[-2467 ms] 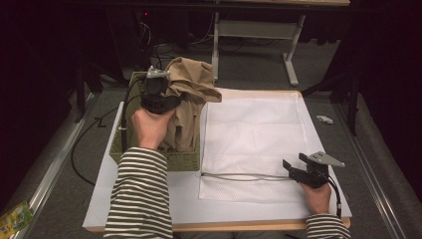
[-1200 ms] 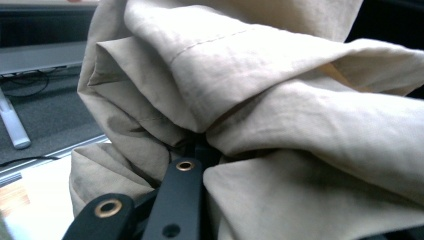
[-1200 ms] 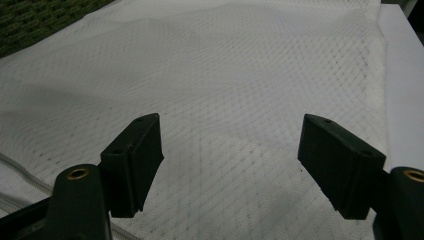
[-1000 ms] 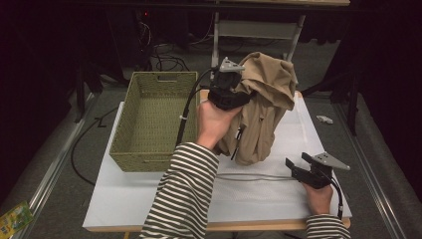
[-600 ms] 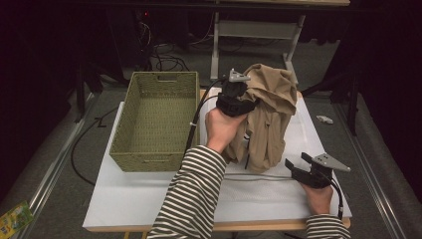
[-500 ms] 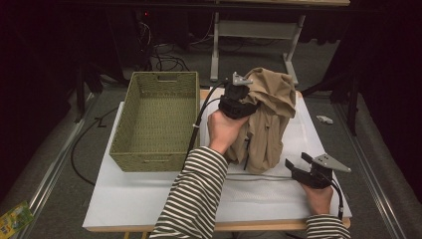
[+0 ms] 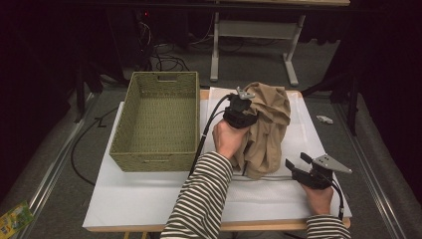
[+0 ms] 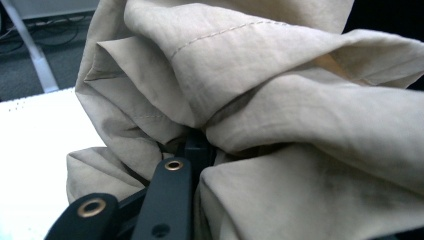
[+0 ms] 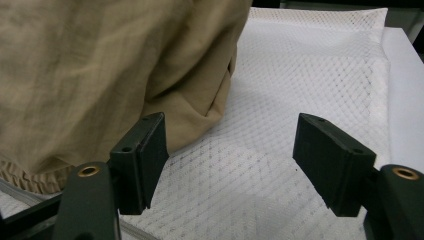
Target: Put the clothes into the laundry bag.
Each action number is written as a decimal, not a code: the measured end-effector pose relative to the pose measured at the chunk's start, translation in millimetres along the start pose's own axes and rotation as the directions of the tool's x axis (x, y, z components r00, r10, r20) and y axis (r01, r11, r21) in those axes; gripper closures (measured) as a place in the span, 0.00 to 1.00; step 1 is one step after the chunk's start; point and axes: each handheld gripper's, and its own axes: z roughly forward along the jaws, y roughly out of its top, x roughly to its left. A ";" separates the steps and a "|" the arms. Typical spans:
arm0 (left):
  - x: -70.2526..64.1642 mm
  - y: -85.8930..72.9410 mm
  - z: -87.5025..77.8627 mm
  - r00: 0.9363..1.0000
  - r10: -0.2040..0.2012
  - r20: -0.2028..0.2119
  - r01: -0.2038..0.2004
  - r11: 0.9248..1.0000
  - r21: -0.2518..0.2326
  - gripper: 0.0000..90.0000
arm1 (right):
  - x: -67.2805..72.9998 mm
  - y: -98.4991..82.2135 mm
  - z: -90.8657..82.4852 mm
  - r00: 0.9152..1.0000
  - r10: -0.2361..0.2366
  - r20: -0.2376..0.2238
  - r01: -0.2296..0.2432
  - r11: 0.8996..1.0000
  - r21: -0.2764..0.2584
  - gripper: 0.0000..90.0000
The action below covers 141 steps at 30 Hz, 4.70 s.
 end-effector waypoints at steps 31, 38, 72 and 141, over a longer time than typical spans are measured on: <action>-5.1 -24.5 29.4 0.998 0.061 -0.017 -0.057 0.982 0.180 0.26 | -0.2 -0.2 0.0 1.000 0.001 0.001 -0.001 1.000 -0.001 0.38; -3.5 -19.2 9.2 0.998 0.060 0.007 -0.061 0.985 0.161 0.21 | -0.3 -0.2 0.2 1.000 -0.001 0.001 0.001 1.000 -0.001 0.38; 3.2 -52.6 -64.0 0.997 0.070 0.020 -0.070 0.997 0.026 0.38 | -0.3 -0.1 0.2 1.000 -0.013 -0.015 0.013 1.000 -0.001 0.46; -23.2 -165.8 -14.8 0.995 0.087 0.047 -0.094 0.984 0.151 0.37 | 78.9 67.2 40.5 0.958 -0.027 -0.286 0.076 0.984 0.163 0.19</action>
